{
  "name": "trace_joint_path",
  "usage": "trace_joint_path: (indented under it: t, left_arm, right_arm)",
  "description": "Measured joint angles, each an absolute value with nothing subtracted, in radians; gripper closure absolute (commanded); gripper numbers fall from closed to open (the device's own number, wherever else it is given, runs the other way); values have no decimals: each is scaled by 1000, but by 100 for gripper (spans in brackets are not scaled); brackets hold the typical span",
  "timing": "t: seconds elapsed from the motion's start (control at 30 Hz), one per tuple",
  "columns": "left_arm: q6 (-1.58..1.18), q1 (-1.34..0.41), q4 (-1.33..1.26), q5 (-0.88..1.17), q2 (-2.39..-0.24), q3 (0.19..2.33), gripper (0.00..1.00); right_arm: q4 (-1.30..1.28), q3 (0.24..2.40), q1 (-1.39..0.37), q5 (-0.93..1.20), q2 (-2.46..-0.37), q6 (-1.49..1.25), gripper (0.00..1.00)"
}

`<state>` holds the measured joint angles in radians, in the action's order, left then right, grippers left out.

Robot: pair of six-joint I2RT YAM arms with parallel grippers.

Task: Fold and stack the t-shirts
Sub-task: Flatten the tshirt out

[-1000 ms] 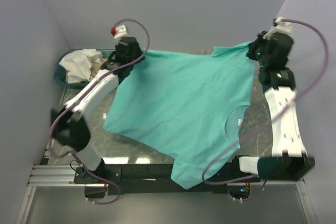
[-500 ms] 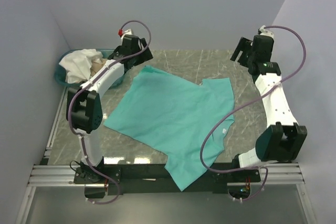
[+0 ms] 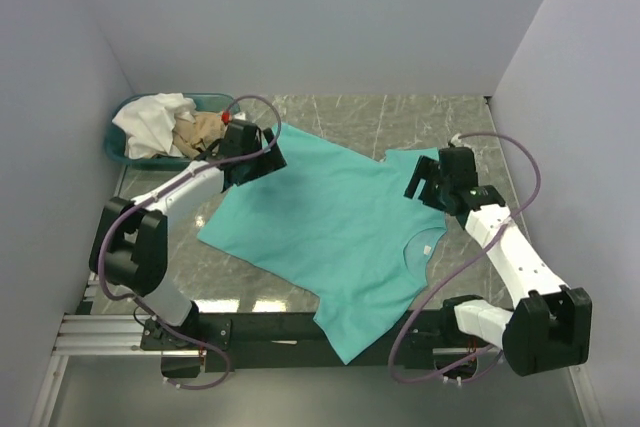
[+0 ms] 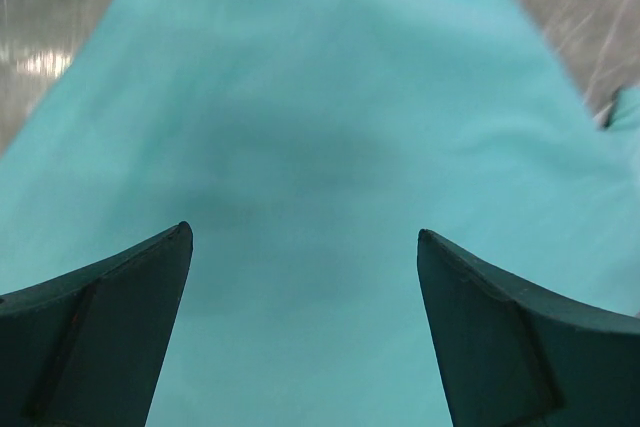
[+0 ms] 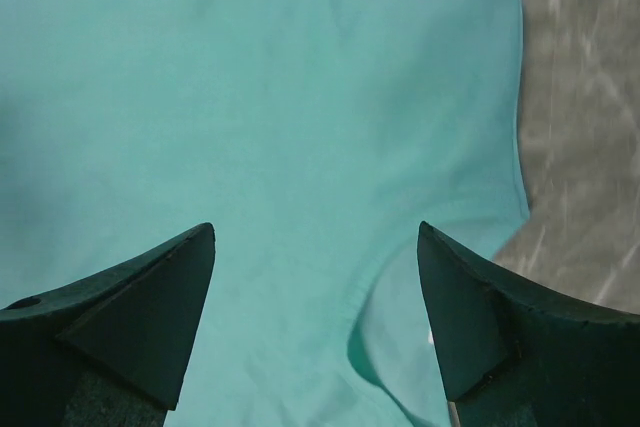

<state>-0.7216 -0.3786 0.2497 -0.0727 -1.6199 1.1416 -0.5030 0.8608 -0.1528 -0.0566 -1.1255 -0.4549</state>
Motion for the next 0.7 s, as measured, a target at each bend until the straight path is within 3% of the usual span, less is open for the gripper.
trace_joint_path:
  t: [0.3,0.7]
  left_arm:
    - [-750,-391,230,-84,-1569,986,0]
    - [-754,-389,203,-109,-1681,999,0]
  right_arm:
    - [-493,818,-142,-59,-1310,-474,13]
    - [-468,1073,-81,-59,-1744,-438,14]
